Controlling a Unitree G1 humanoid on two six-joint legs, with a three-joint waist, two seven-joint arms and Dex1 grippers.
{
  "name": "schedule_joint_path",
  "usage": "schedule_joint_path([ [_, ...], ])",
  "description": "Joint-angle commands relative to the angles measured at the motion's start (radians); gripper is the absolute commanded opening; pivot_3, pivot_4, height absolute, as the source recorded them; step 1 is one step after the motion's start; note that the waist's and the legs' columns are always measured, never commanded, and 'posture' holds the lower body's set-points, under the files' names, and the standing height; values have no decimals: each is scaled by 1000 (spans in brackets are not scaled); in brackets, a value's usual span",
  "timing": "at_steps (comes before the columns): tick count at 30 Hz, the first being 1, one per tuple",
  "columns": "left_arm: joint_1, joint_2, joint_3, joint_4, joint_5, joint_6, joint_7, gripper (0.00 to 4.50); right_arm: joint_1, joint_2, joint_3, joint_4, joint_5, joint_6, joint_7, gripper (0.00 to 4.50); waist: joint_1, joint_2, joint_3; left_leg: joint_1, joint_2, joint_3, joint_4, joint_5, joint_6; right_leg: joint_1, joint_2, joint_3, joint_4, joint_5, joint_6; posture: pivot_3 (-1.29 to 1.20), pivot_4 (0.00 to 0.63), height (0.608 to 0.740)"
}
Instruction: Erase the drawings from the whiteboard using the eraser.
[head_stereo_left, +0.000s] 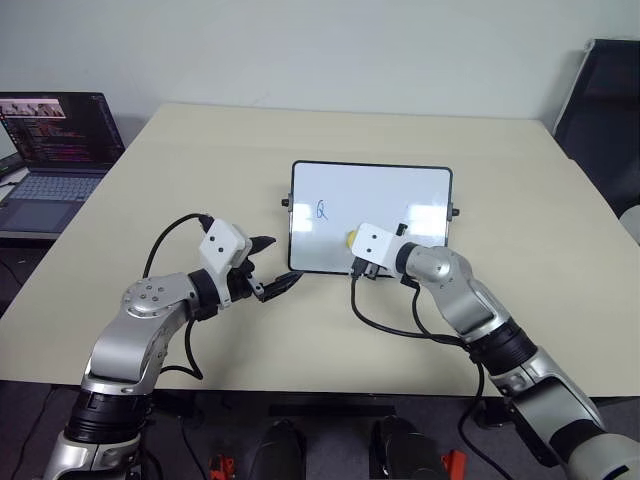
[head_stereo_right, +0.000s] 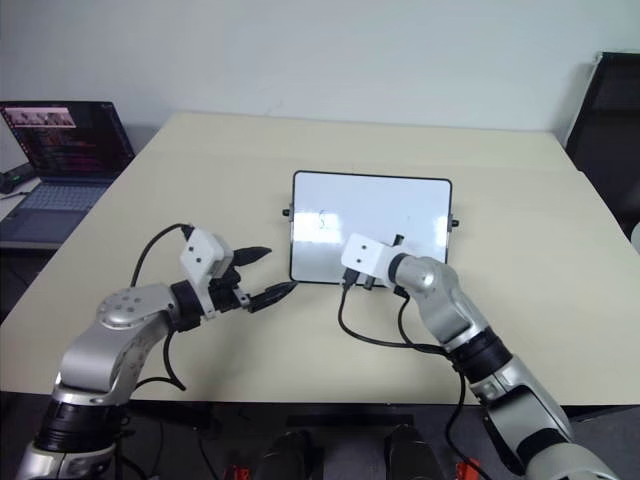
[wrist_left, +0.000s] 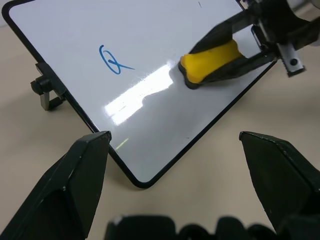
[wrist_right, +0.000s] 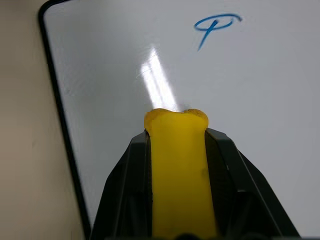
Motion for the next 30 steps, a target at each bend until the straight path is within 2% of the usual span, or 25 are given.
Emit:
schedule_joint_path([
  [1, -16, -2, 1, -12, -1, -22, -8, 4500, -5, -2, -51, 47, -26, 25, -72, 1120, -3, 0, 0, 0, 0, 0, 0, 0, 0, 0, 0, 0, 0, 0, 0, 0, 150, 740],
  [5, -19, -3, -1, -10, -1, -23, -11, 4500, -32, 13, -77, 74, -25, -1, -142, 1120, -3, 0, 0, 0, 0, 0, 0, 0, 0, 0, 0, 0, 0, 0, 0, 0, 150, 740],
  [13, -22, -4, -4, -10, -1, -24, -12, 4500, 32, -13, -4, 21, 14, 72, 40, 1119, -3, 0, 0, 1, 0, 0, 0, 0, 0, 1, 0, 0, 0, 0, 0, 0, 150, 740],
  [18, -22, -4, -3, -12, -1, -22, -11, 4500, -9, 7, -59, 68, -31, 30, -88, 1119, -4, 0, 0, 1, 0, 0, 0, 0, 0, 1, 0, 0, 0, 0, 0, 0, 150, 740],
  [20, -22, -4, -4, -13, -1, -21, -11, 4500, -21, 7, -65, 83, -28, 27, -98, 1119, -5, 0, 0, 1, 0, 0, 0, 0, 0, 0, 0, 0, 0, 0, 0, 0, 150, 740],
  [27, -27, -3, -2, -12, -2, -21, -13, 4500, 40, -31, -8, 31, 5, 89, 48, 1119, -2, -1, -1, 1, -1, 0, 0, -1, -1, -4, -3, 0, -3, 0, 0, 0, 150, 740],
  [30, -33, -4, -3, -13, -4, -19, -13, 4500, 52, -32, -18, 16, -1, 99, 50, 1119, -4, -1, -1, 2, -1, 1, 0, -1, -1, -4, -4, 0, -3, 0, 0, 0, 150, 740],
])
